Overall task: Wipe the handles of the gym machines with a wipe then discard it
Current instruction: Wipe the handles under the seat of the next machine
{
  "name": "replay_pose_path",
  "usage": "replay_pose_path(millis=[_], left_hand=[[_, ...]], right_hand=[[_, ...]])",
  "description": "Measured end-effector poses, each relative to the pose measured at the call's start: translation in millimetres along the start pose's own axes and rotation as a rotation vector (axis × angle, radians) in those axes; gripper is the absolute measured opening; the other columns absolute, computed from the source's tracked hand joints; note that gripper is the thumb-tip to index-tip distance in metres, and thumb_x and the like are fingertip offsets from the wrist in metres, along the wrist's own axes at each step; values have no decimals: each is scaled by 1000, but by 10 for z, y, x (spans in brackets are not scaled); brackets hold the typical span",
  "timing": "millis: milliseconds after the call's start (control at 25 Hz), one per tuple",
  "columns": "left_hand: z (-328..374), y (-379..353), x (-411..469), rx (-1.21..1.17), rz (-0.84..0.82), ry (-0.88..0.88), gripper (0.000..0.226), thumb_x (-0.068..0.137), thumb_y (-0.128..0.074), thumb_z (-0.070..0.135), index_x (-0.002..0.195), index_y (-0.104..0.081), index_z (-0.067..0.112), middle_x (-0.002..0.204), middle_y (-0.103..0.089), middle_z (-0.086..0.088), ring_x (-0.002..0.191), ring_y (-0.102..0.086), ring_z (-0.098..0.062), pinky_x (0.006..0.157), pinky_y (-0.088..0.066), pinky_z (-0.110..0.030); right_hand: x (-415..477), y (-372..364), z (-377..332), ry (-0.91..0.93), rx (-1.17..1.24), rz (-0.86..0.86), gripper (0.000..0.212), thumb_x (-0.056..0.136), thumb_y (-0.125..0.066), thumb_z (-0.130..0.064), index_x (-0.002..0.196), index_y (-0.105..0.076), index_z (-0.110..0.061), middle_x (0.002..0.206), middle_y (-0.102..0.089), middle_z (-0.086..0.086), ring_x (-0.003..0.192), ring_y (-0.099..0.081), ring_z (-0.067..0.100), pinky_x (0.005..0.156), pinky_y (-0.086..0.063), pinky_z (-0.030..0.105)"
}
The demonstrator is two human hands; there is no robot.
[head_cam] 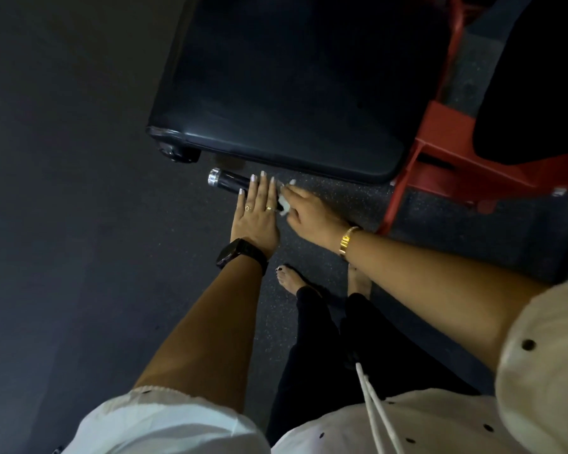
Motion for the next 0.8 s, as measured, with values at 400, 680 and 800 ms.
replay_pose_path(millis=[400, 680, 800], left_hand=[[184, -21, -23, -15, -15, -14, 78, 91, -33, 12, 146, 22, 9, 157, 21, -9, 145, 19, -25, 115, 13, -40], [272, -12, -30, 2, -26, 28, 80, 90, -35, 12, 145, 23, 8, 157, 22, -11, 144, 22, -28, 111, 17, -41], [293, -18, -22, 6, -27, 29, 80, 91, -35, 12, 142, 27, 8, 157, 22, -12, 143, 22, -28, 111, 16, -42]], right_hand=[[-409, -31, 910, -372, -23, -69, 34, 92, -45, -8, 126, -53, -5, 125, -53, 18, 109, -55, 35, 85, -44, 35], [-18, -37, 478, -296, 326, -9, 31, 95, -44, -11, 123, -58, -7, 123, -56, 14, 108, -55, 27, 86, -44, 31], [-368, -135, 875, -450, 255, -42, 35, 96, -39, -9, 128, -52, -5, 126, -51, 17, 106, -54, 30, 82, -46, 34]])
Point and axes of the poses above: each hand's wrist, its own x-axis towards the middle knuckle, its own y-axis out of the back of the hand, z = x × y, the point moved 7 cm from there along x, towards the middle knuckle
